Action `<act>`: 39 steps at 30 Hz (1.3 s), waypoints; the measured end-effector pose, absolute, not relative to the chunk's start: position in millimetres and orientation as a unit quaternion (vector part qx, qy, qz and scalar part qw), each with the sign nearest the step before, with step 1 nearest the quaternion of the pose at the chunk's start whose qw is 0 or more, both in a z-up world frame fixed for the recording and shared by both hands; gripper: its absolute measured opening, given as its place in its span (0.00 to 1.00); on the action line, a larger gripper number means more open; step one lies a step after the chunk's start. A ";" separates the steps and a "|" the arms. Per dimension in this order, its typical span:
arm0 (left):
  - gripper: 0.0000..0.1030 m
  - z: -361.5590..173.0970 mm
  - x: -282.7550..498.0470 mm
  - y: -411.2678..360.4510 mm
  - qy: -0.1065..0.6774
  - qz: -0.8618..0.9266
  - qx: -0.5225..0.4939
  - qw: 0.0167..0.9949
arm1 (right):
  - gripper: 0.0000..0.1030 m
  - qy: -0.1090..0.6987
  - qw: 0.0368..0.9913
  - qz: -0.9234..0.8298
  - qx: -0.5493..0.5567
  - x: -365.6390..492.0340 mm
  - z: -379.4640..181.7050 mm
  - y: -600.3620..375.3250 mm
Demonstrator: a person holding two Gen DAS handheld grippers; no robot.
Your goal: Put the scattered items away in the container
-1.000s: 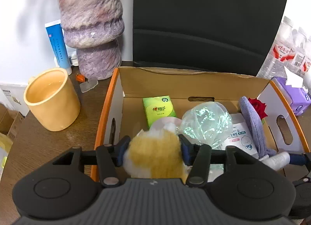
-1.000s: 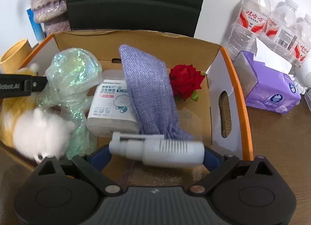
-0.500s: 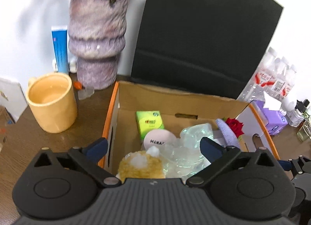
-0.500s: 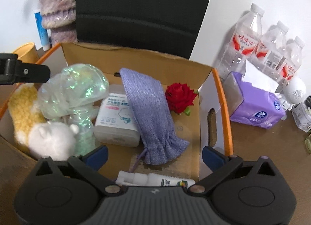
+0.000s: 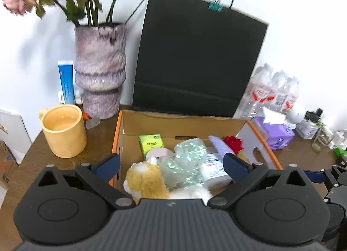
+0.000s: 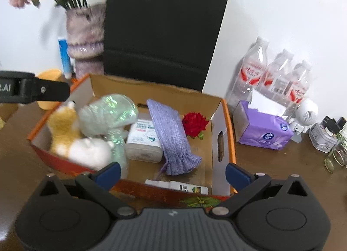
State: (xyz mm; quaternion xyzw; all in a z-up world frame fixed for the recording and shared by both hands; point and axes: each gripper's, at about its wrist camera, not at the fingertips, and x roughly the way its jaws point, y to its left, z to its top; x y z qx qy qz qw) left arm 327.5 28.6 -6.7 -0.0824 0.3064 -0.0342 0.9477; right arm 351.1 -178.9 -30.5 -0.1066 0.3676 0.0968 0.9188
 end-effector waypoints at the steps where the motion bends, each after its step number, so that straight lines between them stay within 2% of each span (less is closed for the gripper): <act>1: 1.00 -2.5 319.4 28.0 0.300 -0.039 -0.083 0.950 | 1.00 0.361 0.922 0.097 -0.104 343.7 -25.7 -180.4; 21: 1.00 39.9 177.8 9.3 0.201 -0.020 -0.027 0.979 | 1.00 0.264 0.956 0.108 -0.065 209.8 28.9 -217.4; 39: 1.00 4.2 89.9 -3.8 0.205 0.000 -0.056 0.977 | 1.00 0.225 0.967 0.109 -0.049 118.8 18.0 -222.2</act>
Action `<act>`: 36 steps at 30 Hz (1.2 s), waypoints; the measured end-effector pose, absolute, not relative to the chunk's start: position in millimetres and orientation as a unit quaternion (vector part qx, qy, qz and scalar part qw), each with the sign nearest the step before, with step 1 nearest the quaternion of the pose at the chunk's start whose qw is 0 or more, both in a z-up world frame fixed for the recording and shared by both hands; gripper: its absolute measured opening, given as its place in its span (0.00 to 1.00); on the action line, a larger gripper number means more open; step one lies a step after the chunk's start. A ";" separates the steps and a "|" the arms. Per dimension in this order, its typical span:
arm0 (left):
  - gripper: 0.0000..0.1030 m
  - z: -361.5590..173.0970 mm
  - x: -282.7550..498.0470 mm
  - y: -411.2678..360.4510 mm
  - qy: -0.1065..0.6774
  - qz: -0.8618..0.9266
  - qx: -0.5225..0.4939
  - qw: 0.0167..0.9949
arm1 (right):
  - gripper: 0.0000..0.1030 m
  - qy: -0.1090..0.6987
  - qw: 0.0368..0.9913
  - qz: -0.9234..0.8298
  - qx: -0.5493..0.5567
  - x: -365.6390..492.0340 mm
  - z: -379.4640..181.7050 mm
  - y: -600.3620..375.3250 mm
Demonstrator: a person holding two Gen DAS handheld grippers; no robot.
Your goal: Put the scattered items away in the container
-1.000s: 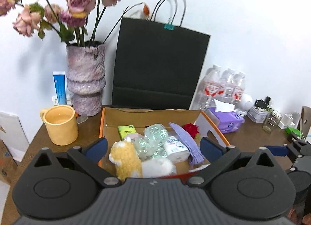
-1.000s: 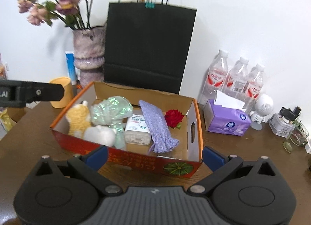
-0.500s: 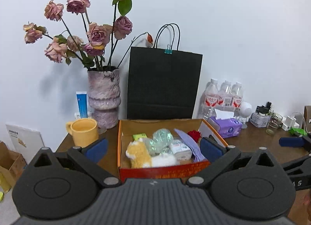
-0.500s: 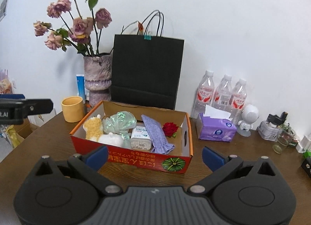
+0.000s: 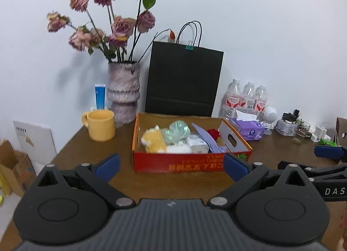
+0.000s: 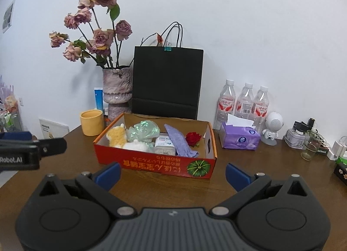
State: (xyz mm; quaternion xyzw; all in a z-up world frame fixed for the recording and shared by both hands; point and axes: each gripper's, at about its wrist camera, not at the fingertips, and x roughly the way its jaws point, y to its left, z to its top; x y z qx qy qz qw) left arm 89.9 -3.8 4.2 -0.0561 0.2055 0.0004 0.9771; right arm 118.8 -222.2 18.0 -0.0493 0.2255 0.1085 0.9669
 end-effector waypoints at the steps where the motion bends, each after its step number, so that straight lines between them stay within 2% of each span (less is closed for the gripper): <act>1: 1.00 1.9 85.7 -3.9 0.205 0.003 -0.058 0.977 | 1.00 0.224 0.967 0.109 -0.049 114.9 16.8 -222.0; 16: 1.00 -25.0 25.6 -23.0 0.171 0.042 -0.023 0.984 | 1.00 0.211 0.971 0.098 -0.049 61.4 -12.3 -213.2; 36: 1.00 -31.4 1.3 -26.8 0.166 0.076 -0.018 0.983 | 1.00 0.201 0.976 0.082 -0.029 42.0 -9.1 -212.2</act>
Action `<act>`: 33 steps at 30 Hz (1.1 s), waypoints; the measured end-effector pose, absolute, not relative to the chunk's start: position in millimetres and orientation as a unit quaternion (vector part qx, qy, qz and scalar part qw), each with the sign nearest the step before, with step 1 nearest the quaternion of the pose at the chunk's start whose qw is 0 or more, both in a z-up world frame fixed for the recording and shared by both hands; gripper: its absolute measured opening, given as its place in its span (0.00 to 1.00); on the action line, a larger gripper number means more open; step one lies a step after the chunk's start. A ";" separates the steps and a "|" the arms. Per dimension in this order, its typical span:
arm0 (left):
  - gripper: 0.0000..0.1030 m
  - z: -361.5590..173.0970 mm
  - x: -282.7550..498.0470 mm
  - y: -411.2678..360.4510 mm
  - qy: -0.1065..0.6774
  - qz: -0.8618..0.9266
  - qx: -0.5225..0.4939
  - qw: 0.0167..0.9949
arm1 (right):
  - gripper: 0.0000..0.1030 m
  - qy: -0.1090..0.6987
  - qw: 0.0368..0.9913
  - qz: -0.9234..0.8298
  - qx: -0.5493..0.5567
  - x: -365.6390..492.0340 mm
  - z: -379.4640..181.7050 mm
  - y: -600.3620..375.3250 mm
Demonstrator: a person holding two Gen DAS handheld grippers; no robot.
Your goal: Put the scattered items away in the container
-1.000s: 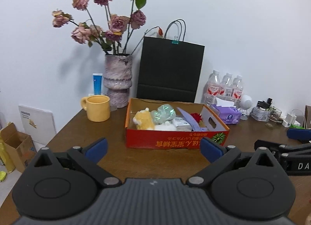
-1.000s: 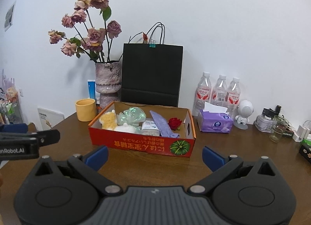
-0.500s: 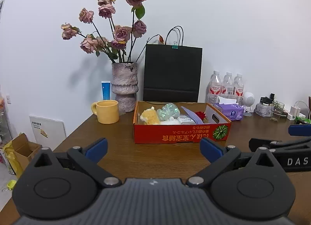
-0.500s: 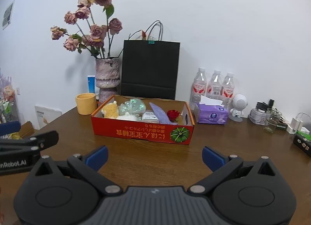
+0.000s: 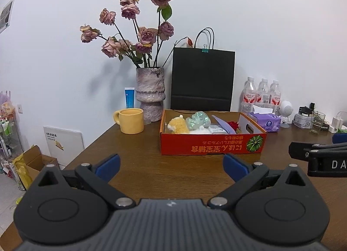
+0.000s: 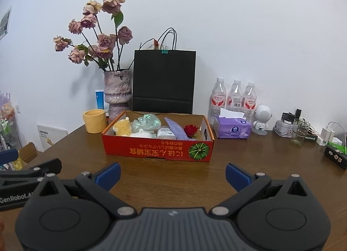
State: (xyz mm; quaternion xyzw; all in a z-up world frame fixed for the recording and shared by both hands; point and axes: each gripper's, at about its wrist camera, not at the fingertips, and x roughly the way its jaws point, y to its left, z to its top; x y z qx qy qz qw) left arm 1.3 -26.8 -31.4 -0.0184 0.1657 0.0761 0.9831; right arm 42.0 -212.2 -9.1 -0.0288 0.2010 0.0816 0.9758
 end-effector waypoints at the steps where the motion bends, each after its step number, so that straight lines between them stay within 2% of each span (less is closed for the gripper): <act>1: 1.00 -31.2 1.1 -26.6 0.167 0.076 -0.019 0.983 | 1.00 0.201 0.976 0.082 -0.028 41.8 -9.4 -212.0; 33: 1.00 -35.0 13.4 -33.4 0.208 0.065 -0.001 0.976 | 1.00 0.223 0.971 0.088 -0.023 49.5 -16.6 -207.9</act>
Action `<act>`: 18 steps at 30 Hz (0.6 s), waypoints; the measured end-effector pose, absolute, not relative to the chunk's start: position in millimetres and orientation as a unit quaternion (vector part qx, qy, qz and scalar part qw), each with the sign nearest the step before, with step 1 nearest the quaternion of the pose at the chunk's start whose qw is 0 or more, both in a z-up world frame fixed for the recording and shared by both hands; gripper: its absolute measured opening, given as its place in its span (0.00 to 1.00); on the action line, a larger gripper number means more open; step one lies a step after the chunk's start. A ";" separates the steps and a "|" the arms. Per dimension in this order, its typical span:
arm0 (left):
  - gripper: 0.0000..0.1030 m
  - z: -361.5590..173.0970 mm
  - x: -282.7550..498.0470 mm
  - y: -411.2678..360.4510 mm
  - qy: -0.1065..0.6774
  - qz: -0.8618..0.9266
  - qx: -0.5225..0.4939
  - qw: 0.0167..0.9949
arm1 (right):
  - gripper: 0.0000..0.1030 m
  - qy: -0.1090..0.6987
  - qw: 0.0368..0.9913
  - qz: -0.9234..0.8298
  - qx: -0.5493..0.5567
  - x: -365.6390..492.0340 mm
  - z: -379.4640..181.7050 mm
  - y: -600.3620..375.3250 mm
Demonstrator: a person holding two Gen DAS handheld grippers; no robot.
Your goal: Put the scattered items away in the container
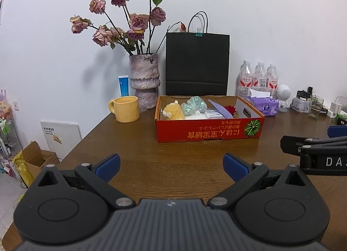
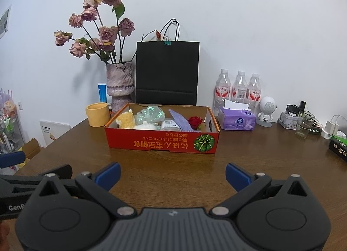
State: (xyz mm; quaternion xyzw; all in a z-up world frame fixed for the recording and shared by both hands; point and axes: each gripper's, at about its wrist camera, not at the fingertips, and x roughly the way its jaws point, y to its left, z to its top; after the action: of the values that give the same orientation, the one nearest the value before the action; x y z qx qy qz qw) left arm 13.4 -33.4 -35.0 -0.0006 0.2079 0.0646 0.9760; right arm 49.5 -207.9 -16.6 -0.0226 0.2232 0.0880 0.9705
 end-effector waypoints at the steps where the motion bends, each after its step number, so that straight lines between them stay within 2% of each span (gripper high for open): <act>1: 1.00 -34.9 13.7 -33.4 0.208 0.065 0.000 0.976 | 1.00 0.224 0.970 0.088 -0.022 49.8 -16.8 -208.2; 18: 1.00 -35.6 15.0 -32.1 0.214 0.064 -0.002 0.975 | 1.00 0.229 0.969 0.090 -0.015 52.1 -20.2 -208.6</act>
State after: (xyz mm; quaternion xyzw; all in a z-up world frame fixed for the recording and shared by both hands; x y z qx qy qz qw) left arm 15.0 -32.1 -35.6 -0.0023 0.2138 0.0643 0.9748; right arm 52.1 -208.6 -20.2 -0.0153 0.2295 0.0902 0.9690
